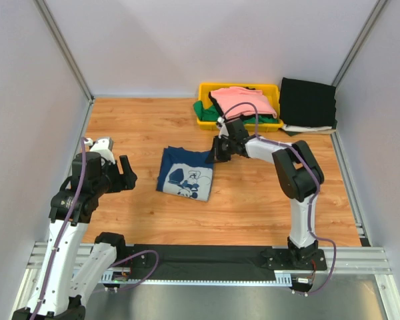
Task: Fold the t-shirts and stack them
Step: Neatly place the folded tshirt to the corner
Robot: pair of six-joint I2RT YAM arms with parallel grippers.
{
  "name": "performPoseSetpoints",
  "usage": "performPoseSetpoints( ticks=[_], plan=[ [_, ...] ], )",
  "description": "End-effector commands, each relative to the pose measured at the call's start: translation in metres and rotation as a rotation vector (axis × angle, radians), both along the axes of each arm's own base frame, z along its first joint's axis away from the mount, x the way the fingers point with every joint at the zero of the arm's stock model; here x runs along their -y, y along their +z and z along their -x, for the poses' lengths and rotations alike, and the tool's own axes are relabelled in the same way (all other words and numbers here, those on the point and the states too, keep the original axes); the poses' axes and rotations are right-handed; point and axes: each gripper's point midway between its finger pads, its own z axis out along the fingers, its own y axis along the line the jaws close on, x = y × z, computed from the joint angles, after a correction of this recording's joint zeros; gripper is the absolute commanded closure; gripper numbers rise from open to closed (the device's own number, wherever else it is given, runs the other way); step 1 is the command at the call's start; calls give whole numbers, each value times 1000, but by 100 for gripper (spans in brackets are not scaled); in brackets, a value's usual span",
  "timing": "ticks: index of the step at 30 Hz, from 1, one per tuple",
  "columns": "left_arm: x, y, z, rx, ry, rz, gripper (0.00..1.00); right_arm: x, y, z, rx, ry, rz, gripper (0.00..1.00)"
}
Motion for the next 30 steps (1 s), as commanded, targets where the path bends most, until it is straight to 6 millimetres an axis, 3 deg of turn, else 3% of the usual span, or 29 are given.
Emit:
performPoseSetpoints(
  ticks=[1, 3, 10, 14, 19, 25, 30],
  plan=[
    [0, 7, -5, 43, 12, 7, 20, 72, 7, 11, 66, -25, 260, 100],
    [-1, 8, -4, 46, 17, 6, 21, 102, 10, 13, 77, -64, 326, 100],
    [-2, 7, -5, 46, 21, 4, 21, 189, 64, 8, 223, -245, 438, 100],
    [-2, 7, -5, 45, 23, 4, 21, 220, 95, -4, 316, -286, 499, 100],
    [-1, 5, -6, 35, 20, 6, 22, 255, 152, -29, 463, -330, 546, 100],
    [-3, 1, -7, 19, 30, -1, 23, 270, 218, -53, 663, -309, 558, 100],
    [-4, 1, -8, 19, 38, -3, 23, 291, 249, -70, 732, -331, 573, 100]
  ],
)
